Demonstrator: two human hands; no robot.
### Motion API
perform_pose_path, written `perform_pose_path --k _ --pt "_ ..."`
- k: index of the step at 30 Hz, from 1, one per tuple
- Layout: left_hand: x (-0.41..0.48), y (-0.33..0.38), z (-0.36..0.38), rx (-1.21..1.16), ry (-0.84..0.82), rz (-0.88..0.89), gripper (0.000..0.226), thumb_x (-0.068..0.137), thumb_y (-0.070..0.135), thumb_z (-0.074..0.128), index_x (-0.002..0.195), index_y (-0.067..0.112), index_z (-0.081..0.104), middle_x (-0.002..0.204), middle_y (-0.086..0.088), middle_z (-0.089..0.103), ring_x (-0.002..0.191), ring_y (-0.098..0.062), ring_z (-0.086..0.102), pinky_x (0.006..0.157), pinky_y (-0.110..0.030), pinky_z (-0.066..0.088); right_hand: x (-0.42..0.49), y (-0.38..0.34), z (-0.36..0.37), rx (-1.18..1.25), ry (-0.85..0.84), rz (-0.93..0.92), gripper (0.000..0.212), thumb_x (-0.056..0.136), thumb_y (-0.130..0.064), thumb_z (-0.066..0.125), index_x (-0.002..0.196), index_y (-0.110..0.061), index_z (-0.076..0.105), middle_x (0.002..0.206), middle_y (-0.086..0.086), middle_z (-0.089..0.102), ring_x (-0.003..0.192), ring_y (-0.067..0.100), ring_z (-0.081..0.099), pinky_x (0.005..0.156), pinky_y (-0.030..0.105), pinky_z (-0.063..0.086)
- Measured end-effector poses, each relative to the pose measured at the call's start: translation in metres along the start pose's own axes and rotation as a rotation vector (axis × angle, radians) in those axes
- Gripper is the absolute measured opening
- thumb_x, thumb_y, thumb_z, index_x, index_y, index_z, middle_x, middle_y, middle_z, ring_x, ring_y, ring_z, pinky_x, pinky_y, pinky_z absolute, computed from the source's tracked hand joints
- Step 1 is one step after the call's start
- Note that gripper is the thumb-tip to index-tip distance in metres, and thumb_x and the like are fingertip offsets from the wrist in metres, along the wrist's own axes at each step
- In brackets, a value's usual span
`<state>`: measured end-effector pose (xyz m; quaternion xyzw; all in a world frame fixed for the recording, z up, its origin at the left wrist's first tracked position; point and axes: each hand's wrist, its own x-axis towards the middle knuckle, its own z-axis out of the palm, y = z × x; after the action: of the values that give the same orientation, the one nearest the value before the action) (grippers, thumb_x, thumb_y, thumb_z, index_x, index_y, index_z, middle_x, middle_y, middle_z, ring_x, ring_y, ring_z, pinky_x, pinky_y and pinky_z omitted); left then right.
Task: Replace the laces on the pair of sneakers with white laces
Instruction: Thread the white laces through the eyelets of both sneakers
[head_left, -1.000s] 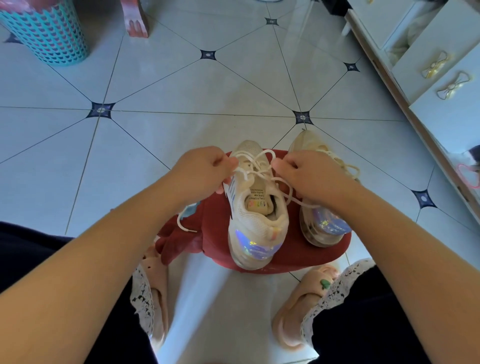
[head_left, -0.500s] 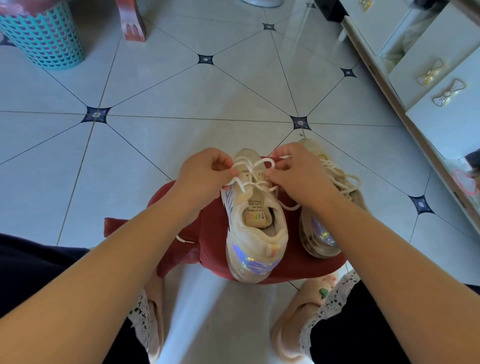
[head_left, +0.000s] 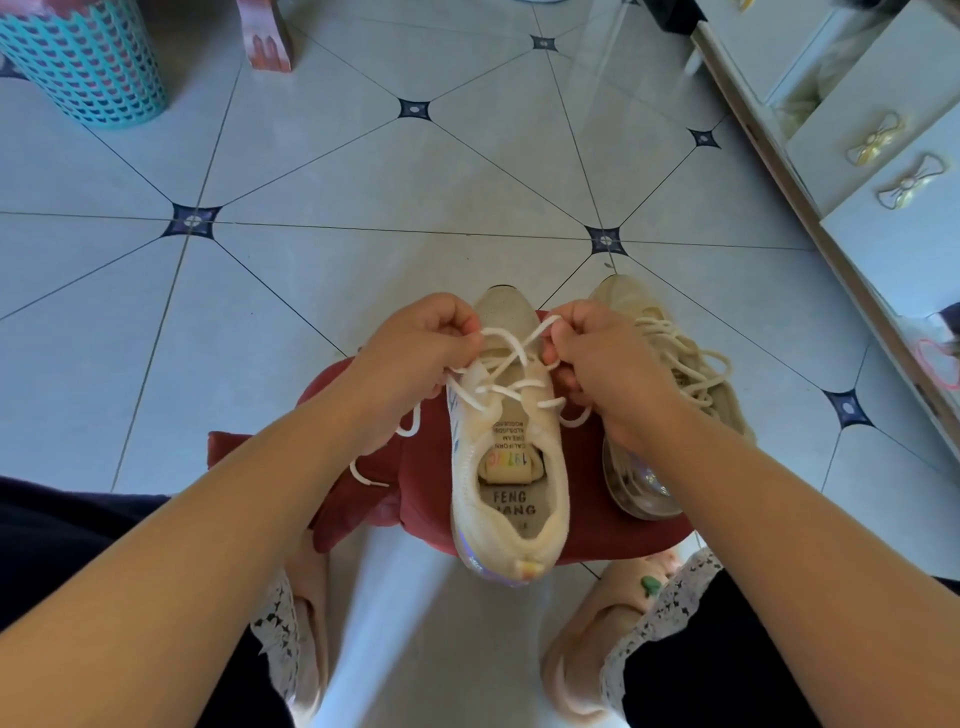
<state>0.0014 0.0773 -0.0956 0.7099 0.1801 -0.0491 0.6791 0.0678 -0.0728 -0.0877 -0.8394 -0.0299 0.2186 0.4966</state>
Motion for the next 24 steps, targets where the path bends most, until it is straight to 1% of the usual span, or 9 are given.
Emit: perform_pose_path --k 4,8,11,13,15,18,20,22,24 --pt "0.000 0.002 -0.005 0.113 0.050 0.052 0.026 0.084 -0.001 0.054 0.066 0.017 0.052 0.058 0.006 0.048 0.047 -0.002 0.043 0.047 -0.014 0.033 -0.002 0.005 -0.004 -0.706 0.186 -0.419 0.014 0.095 -0.011 0.037 0.085 -0.020 0.040 0.062 -0.005 0.045 0.055 0.014 0.045 0.049 0.031 0.033" --pt "-0.002 0.003 -0.009 0.233 0.099 0.090 0.023 0.082 0.001 0.056 0.066 0.017 0.052 0.061 0.003 0.048 0.058 -0.011 0.043 0.057 -0.023 0.036 -0.002 0.012 -0.008 -0.962 0.175 -0.472 0.018 0.092 -0.006 0.039 0.087 -0.023 0.034 0.060 -0.010 0.035 0.052 0.011 0.037 0.045 0.026 0.023" --pt "-0.005 0.000 -0.006 0.013 0.122 0.014 0.024 0.084 -0.002 0.052 0.068 0.016 0.051 0.060 0.000 0.049 0.051 -0.010 0.041 0.047 -0.018 0.033 0.003 0.006 -0.014 -0.574 0.123 -0.334 0.018 0.095 -0.015 0.040 0.082 -0.025 0.048 0.066 -0.011 0.050 0.058 0.006 0.045 0.052 0.025 0.033" --pt "-0.007 -0.001 -0.002 -0.134 0.102 -0.019 0.022 0.088 -0.004 0.047 0.073 0.012 0.050 0.062 -0.006 0.047 0.050 -0.014 0.039 0.047 -0.023 0.032 0.003 0.000 -0.011 -0.274 0.078 -0.249 0.023 0.094 -0.018 0.042 0.078 -0.029 0.053 0.072 -0.013 0.062 0.058 0.001 0.048 0.060 0.023 0.039" --pt "-0.007 -0.003 0.000 -0.218 0.083 -0.018 0.021 0.091 -0.003 0.044 0.075 0.010 0.049 0.061 -0.008 0.050 0.048 -0.018 0.037 0.047 -0.026 0.031 0.000 0.000 -0.004 -0.157 0.009 -0.178 0.022 0.094 -0.022 0.043 0.078 -0.031 0.053 0.075 -0.012 0.067 0.054 0.000 0.051 0.057 0.022 0.043" --pt "-0.006 -0.002 -0.003 -0.251 0.075 -0.029 0.022 0.093 0.001 0.043 0.075 0.013 0.048 0.058 -0.005 0.057 0.048 -0.018 0.038 0.043 -0.024 0.031 -0.001 -0.002 0.004 -0.016 0.004 -0.109 0.023 0.095 -0.024 0.044 0.074 -0.027 0.053 0.060 -0.010 0.058 0.045 -0.001 0.047 0.047 0.015 0.037" --pt "-0.006 0.000 -0.005 -0.151 0.099 -0.037 0.022 0.091 0.002 0.046 0.073 0.015 0.049 0.052 0.000 0.053 0.049 -0.014 0.039 0.042 -0.021 0.029 0.000 -0.001 0.003 -0.238 0.059 -0.226 0.022 0.094 -0.025 0.042 0.075 -0.027 0.053 0.059 -0.010 0.052 0.052 0.005 0.048 0.052 0.022 0.039" --pt "-0.005 0.001 -0.005 -0.004 0.115 -0.017 0.023 0.087 0.002 0.051 0.069 0.017 0.051 0.048 0.005 0.049 0.047 -0.009 0.040 0.044 -0.019 0.029 0.001 0.001 0.000 -0.653 0.110 -0.437 0.018 0.095 -0.027 0.039 0.086 -0.022 0.053 0.064 -0.004 0.054 0.059 0.015 0.051 0.056 0.031 0.043" --pt "-0.004 0.002 -0.006 0.097 0.136 0.018 0.024 0.085 0.003 0.054 0.067 0.019 0.052 0.046 0.008 0.047 0.049 -0.008 0.043 0.048 -0.019 0.032 -0.002 0.003 -0.001 -0.929 0.135 -0.604 0.018 0.097 -0.026 0.036 0.094 -0.016 0.051 0.057 -0.004 0.046 0.052 0.018 0.045 0.049 0.030 0.037"
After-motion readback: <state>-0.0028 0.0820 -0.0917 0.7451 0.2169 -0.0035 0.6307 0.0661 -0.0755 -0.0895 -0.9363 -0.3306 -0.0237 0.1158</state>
